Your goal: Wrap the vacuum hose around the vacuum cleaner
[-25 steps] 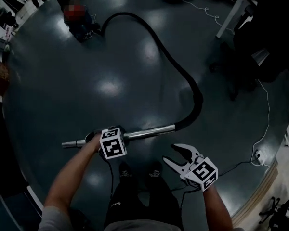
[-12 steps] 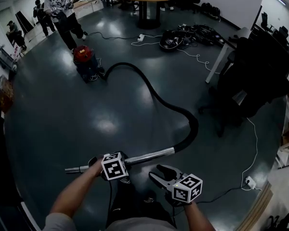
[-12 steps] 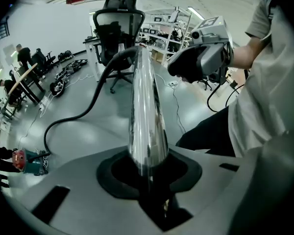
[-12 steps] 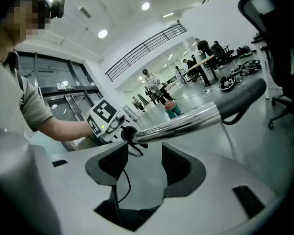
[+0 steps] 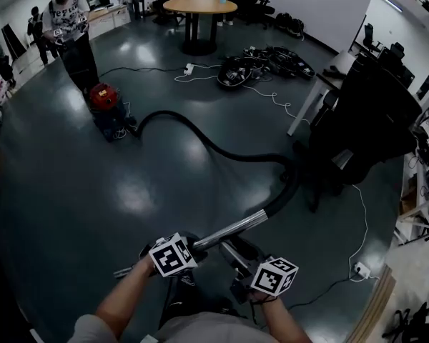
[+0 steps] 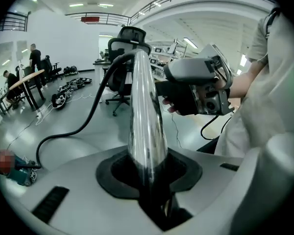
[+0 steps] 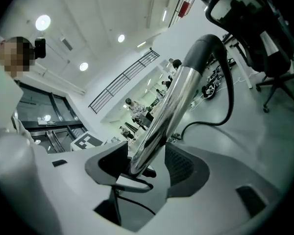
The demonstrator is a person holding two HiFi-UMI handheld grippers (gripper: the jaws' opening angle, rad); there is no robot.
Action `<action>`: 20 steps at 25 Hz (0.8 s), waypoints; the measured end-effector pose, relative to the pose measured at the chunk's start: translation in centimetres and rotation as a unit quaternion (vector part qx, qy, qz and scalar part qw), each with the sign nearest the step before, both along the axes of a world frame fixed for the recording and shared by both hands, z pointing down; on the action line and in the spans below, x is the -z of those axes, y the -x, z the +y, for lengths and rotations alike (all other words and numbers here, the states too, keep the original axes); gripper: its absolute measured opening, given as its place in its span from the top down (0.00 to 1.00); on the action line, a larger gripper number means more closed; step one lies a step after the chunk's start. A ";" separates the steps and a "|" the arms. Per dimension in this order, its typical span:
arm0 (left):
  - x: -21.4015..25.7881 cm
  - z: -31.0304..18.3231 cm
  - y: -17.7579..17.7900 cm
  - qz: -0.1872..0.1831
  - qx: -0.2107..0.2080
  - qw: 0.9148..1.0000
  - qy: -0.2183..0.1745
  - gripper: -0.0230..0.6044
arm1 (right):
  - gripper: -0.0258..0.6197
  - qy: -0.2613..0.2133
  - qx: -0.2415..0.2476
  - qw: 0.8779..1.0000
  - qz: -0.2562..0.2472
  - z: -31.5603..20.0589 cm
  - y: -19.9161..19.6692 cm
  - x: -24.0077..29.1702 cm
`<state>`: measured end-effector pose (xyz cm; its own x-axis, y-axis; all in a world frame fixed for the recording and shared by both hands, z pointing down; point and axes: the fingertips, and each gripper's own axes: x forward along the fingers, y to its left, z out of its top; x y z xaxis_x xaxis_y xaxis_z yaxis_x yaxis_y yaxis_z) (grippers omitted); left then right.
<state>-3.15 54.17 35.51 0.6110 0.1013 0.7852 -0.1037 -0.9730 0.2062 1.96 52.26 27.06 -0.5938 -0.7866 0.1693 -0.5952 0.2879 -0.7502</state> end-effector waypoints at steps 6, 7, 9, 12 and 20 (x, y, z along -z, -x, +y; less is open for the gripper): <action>3.2 -4.5 2.0 0.062 0.014 0.998 0.024 0.77 | 0.62 -0.022 -0.055 0.998 -0.011 -6.1 2.4 3.2; 3.6 -5.2 2.5 0.067 0.011 0.997 0.023 0.77 | 0.62 -0.025 -0.062 0.998 -0.016 -7.1 2.9 3.6; 4.2 -6.6 2.9 0.078 0.005 0.997 0.021 0.77 | 0.57 -0.030 -0.072 0.997 -0.021 -9.2 3.6 4.3; 4.6 -8.2 2.3 0.095 0.000 0.995 0.031 0.77 | 0.56 -0.033 -0.084 0.995 -0.032 -12.3 3.6 4.6; 4.7 -9.8 1.4 0.101 -0.001 0.995 0.021 0.76 | 0.57 -0.044 -0.093 0.993 -0.049 -17.3 3.6 5.0</action>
